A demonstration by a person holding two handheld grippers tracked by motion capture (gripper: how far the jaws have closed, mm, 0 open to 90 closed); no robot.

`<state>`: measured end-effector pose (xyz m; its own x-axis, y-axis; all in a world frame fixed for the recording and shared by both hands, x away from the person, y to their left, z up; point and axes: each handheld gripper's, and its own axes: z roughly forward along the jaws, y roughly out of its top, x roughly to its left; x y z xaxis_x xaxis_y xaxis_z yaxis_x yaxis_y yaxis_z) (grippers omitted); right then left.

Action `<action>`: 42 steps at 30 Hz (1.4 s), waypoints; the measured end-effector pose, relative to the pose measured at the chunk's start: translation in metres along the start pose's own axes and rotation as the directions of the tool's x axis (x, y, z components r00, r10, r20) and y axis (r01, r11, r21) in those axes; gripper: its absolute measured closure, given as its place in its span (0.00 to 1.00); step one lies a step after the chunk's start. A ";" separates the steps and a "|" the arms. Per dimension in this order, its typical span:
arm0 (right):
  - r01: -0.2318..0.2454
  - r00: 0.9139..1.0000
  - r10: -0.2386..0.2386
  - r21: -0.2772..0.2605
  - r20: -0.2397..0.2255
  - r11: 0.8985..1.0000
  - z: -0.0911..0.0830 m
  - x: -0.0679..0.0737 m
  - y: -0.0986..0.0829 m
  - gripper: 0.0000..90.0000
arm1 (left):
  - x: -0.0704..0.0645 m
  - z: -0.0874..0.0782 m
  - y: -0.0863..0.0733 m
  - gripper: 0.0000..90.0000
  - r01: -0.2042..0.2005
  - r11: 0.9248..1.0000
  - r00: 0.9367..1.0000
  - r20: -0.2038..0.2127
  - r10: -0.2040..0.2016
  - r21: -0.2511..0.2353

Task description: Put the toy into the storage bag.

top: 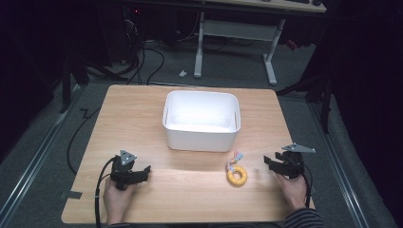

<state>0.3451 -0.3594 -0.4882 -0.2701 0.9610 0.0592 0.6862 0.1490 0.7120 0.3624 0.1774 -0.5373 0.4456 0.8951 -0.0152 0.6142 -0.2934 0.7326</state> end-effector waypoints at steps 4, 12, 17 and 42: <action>-0.006 0.999 0.006 0.003 -0.037 1.000 -0.005 0.002 0.002 0.52 | 0.000 0.000 0.000 0.19 0.000 1.000 1.000 0.000 0.000 0.000; 0.042 0.998 -0.042 0.007 -0.056 0.999 -0.015 0.013 0.008 0.53 | 0.000 0.000 0.000 0.19 -0.001 1.000 1.000 0.002 0.001 0.001; 0.074 0.996 -0.073 0.016 -0.051 0.997 -0.017 0.023 0.010 0.53 | 0.000 0.000 0.000 0.19 -0.001 1.000 1.000 0.002 0.001 0.001; 0.222 0.973 -0.217 0.067 -0.082 0.973 -0.011 0.062 0.019 0.50 | 0.001 0.000 0.000 0.20 0.001 1.000 1.000 0.001 -0.001 0.000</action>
<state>0.3345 -0.2996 -0.4632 -0.4668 0.8835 -0.0391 0.6529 0.3742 0.6586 0.3629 0.1779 -0.5372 0.4459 0.8949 -0.0167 0.6146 -0.2926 0.7326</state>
